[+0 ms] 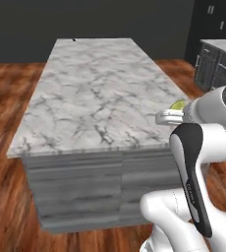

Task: Take the lemon wedge from the fridge and place it on the plate with fish on the dining counter.

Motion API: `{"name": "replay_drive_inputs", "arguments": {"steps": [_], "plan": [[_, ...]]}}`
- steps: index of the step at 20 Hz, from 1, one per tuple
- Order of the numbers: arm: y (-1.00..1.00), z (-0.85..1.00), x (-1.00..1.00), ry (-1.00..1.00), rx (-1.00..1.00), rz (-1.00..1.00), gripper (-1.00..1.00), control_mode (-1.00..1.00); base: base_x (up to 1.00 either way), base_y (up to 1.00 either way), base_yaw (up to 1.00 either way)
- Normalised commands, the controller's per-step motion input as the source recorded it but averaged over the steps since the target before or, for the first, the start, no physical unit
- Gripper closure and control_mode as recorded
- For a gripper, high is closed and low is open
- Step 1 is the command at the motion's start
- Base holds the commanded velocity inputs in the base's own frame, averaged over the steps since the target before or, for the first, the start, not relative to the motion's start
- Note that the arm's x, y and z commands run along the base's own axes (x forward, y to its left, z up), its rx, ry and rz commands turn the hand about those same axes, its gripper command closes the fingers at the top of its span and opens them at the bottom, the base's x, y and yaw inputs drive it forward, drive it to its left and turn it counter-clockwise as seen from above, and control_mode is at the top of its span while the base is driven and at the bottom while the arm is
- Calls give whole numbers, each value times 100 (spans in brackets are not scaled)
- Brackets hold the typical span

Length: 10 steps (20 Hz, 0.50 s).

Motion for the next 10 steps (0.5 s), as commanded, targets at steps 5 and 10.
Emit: {"name": "replay_drive_inputs", "arguments": {"steps": [5,10], "plan": [[0,0,0,0,0,0,100,100,0,-100,-19],[0,0,0,0,0,0,100,100,9,-100,-19]]}}
